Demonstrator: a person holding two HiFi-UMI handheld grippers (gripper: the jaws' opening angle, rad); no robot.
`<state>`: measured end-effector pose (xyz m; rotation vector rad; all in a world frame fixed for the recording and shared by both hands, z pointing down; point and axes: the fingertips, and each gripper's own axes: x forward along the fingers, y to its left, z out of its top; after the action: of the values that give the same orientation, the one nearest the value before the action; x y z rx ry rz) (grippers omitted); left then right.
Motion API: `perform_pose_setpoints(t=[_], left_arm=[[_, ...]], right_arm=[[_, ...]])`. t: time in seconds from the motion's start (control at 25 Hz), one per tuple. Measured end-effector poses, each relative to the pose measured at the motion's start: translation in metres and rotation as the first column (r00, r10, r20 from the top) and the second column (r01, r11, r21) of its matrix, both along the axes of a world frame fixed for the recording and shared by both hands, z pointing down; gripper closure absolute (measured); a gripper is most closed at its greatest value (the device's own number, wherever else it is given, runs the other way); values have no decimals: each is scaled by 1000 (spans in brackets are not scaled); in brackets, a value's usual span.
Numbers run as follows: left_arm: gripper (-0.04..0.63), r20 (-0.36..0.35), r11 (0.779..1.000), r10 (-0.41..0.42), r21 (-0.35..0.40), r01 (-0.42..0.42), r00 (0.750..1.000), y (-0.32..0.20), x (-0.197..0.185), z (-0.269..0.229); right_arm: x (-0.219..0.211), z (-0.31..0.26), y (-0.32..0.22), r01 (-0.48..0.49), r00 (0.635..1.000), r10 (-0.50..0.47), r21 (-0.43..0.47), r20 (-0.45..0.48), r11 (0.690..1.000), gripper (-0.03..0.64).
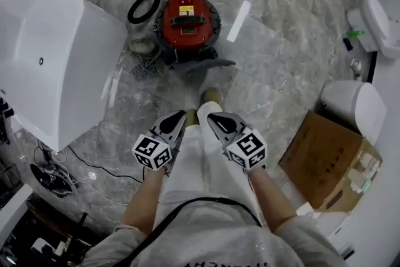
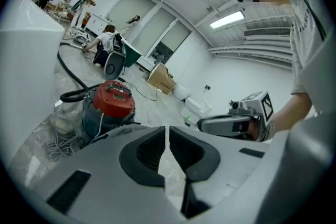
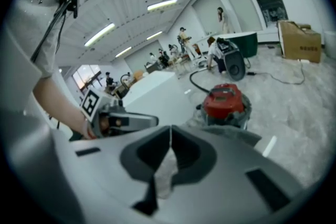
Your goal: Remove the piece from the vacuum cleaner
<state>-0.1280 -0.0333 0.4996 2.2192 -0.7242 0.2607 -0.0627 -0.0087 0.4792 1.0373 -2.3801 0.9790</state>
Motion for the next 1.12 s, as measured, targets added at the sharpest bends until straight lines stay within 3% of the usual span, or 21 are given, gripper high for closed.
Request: perform_pose_setpoints(t=[0.16,0.32,0.44,0.52,0.6,0.76,0.96,1.12], left_arm=[[558,60,998,55,9,-56,997,2,4,30],[551,122,994,86,63,-94,989,-30,11,56],[459,200,979,144,117,-169,969,-51,21,78],[412,277,961,185,151,-233,943,-61,26,95],[365,363,936,223,179,-303,905,-72,31,113],[300,527,874,294,190,-448,798,-85,41,147],[257,641,789,386,142,-597,663,-94,59,182],[241,708,736,432,81,-672,558,-99,65,205]], right_arm=[[4,38,-16,-2,1000,2,-23,-6,1000,601],[25,81,-38,28,997,-30,-30,-74,999,601],[45,107,-53,52,990,-55,-28,-127,998,600],[59,123,-62,67,982,-71,-30,-177,997,599],[73,142,-72,104,964,-108,-29,-244,994,592],[91,182,-87,256,883,-254,-49,-394,966,470],[99,216,-112,439,747,-408,-72,-526,896,400],[96,233,-127,535,671,-482,-82,-563,841,377]])
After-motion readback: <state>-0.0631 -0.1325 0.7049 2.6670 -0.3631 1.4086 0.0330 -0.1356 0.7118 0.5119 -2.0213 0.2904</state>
